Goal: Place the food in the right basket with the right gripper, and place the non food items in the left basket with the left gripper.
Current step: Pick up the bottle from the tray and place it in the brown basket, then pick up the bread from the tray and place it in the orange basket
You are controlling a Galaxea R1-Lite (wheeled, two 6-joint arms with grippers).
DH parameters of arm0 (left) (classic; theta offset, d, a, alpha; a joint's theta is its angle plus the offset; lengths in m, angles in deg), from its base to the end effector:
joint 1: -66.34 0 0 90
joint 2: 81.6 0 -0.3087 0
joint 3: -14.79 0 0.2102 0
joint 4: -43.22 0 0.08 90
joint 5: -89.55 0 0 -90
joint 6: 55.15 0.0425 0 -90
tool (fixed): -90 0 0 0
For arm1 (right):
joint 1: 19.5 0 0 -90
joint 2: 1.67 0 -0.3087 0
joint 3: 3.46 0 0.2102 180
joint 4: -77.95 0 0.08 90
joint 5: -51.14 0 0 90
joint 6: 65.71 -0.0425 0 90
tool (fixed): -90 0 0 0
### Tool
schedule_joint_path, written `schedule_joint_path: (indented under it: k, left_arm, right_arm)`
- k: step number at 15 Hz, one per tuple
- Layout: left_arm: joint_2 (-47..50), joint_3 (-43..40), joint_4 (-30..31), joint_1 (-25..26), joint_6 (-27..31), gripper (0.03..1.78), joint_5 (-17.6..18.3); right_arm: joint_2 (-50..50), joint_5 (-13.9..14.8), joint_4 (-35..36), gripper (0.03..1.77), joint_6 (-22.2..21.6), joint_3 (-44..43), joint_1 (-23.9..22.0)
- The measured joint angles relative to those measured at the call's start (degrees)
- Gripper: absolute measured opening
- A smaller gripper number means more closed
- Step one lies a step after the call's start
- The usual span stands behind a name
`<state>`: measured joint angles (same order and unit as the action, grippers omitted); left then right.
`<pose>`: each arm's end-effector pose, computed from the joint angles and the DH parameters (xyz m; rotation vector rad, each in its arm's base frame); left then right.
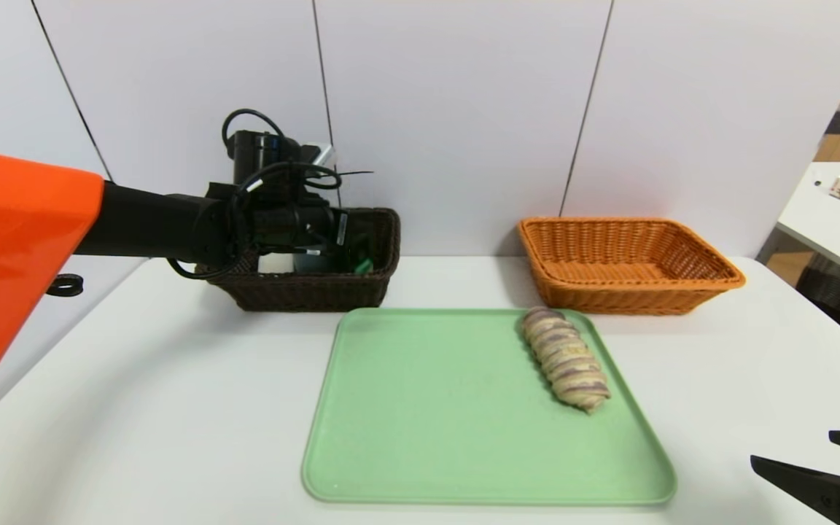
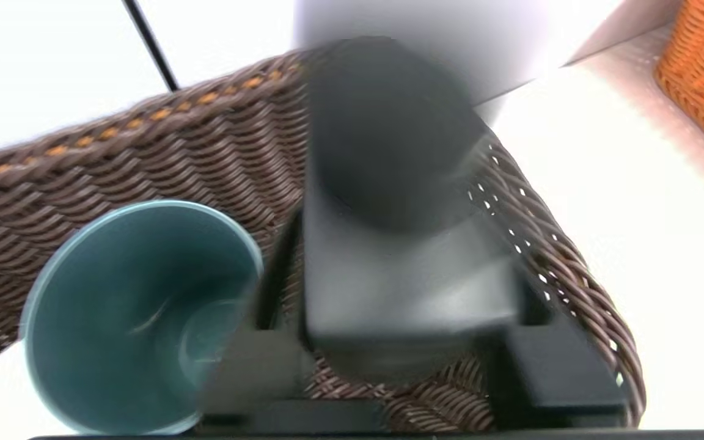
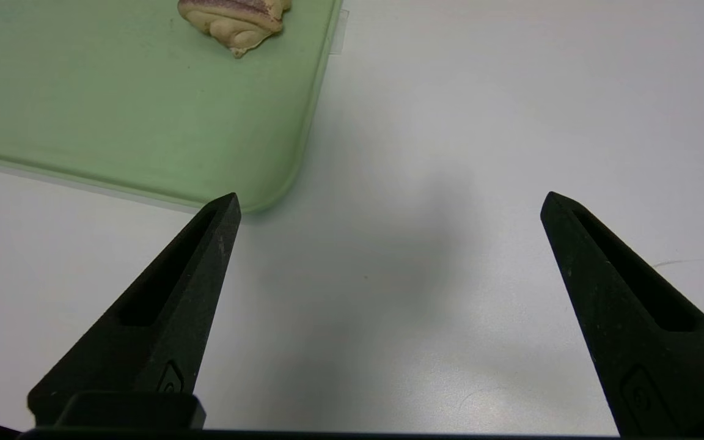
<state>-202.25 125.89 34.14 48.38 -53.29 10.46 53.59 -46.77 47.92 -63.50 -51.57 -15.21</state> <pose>0.4541 -0.1557 0.1918 0.0517 0.3199 -0.5047 0.1291 0.0156 0.1537 -0.0165 0.6457 0.2179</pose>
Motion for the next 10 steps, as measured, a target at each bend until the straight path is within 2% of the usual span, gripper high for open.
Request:
schedule_joint_path:
  k: [5,10]
  left_arm:
    - [-0.4,-0.04,-0.04,0.06,-0.27,1.27,-0.02]
    - [1.55,3.3,-0.28,0.06,-0.2,1.47,-0.13]
  right_arm:
    - [0.06,-0.02,-0.02,1.7,0.02,-0.02,0.0]
    - [0.33,-0.02,-0.02,1.7,-0.01,-0.13,0.0]
